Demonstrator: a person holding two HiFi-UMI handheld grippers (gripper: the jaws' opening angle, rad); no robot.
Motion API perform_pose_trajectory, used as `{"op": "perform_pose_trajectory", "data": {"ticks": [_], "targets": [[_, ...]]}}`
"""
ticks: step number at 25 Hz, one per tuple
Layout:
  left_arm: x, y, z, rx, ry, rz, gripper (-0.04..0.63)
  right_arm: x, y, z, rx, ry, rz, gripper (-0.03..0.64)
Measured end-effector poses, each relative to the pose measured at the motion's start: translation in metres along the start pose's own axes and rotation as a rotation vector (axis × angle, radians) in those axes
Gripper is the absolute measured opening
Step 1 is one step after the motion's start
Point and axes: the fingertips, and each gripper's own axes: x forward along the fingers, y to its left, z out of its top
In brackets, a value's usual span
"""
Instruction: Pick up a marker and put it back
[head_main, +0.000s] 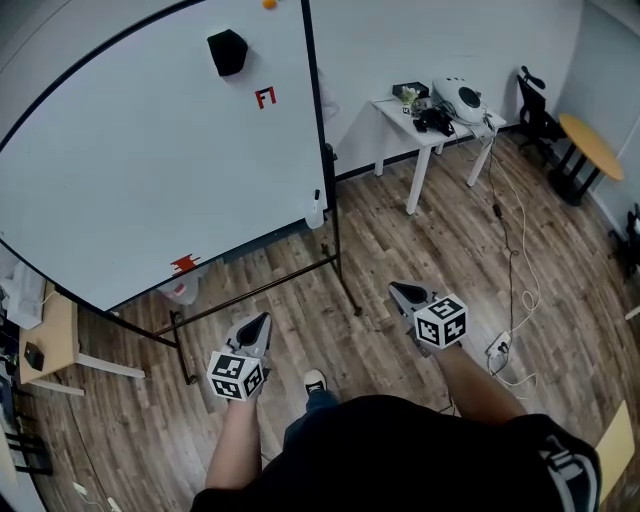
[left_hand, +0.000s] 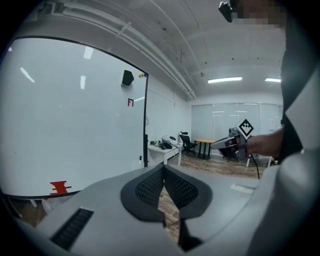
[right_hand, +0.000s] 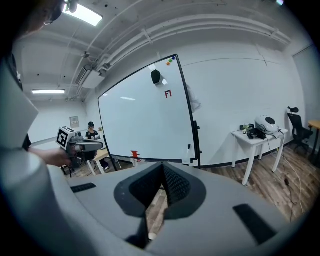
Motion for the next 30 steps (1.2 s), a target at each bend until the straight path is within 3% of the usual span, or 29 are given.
{"op": "perform_pose_trajectory", "data": {"ticks": [17, 30], "targets": [[0.084, 0.139, 0.016, -0.007, 0.006, -0.079, 0.011, 0.129, -0.029, 0.045, 0.044, 0.016, -0.069, -0.005], [0.132, 0.222, 0.032, 0.048, 0.009, -0.153, 0.011, 0.2, -0.046, 0.088, 0.036, -0.027, -0.182, -0.005]]}}
